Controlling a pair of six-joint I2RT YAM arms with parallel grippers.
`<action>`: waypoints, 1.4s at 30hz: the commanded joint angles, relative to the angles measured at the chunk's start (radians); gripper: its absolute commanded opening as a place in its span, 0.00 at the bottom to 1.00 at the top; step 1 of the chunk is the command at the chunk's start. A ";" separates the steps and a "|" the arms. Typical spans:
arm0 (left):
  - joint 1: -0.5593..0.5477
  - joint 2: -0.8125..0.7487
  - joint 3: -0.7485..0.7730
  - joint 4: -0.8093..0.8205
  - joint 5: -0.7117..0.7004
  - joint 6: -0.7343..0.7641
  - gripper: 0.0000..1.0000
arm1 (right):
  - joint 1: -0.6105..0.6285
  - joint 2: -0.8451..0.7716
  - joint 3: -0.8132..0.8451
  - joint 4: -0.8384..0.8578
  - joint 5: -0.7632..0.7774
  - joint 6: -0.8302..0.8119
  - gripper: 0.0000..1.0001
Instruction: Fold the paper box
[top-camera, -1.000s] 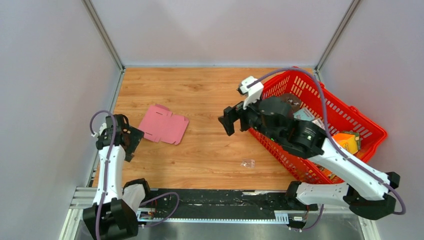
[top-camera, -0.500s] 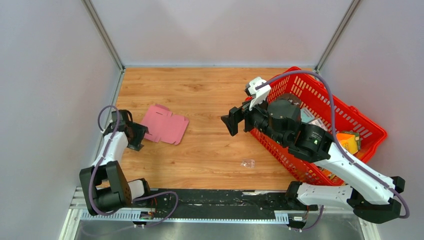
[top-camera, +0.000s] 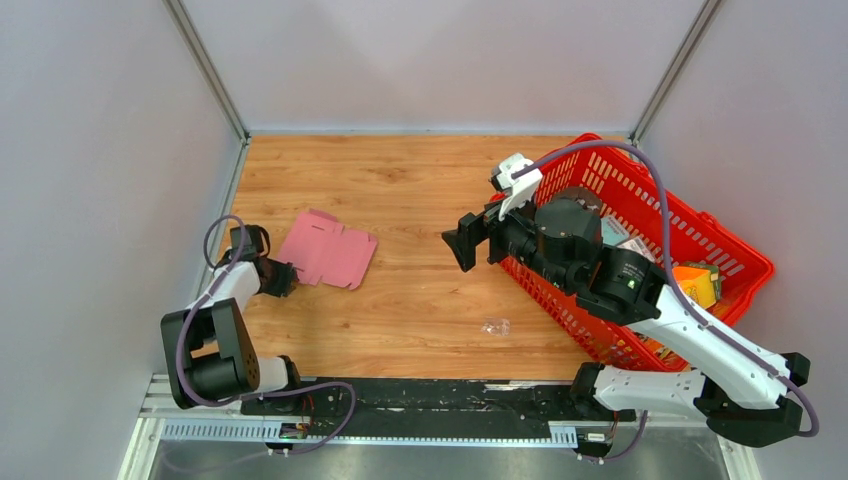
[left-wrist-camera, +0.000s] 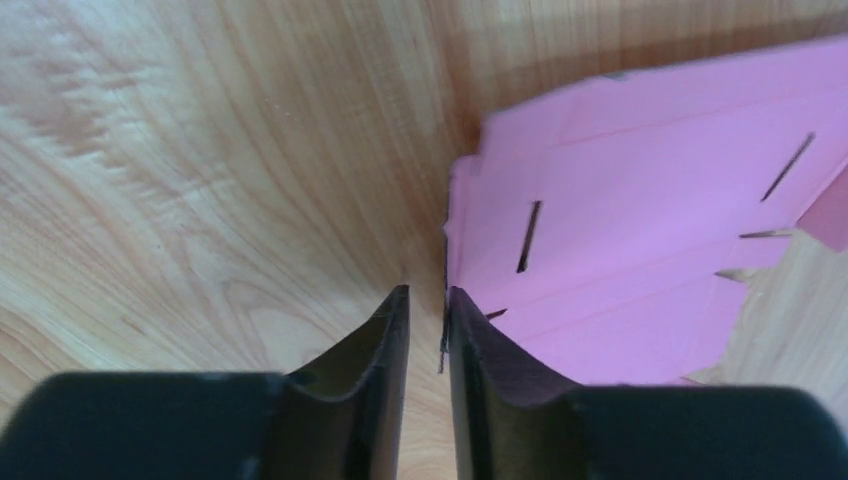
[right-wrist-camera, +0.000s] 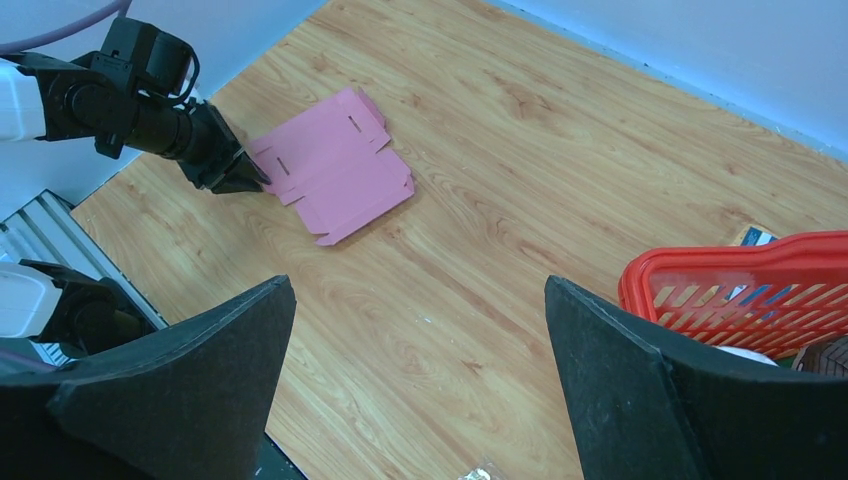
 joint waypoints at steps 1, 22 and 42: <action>0.007 0.007 0.000 0.071 0.008 0.032 0.23 | 0.001 0.008 0.008 0.060 0.002 0.018 1.00; -0.104 -0.578 0.219 -0.035 0.809 0.629 0.00 | -0.166 0.450 0.335 -0.196 -0.470 -0.089 1.00; -0.375 -0.541 0.339 -0.170 0.972 0.779 0.00 | -0.358 0.489 0.364 -0.283 -1.027 -0.549 0.98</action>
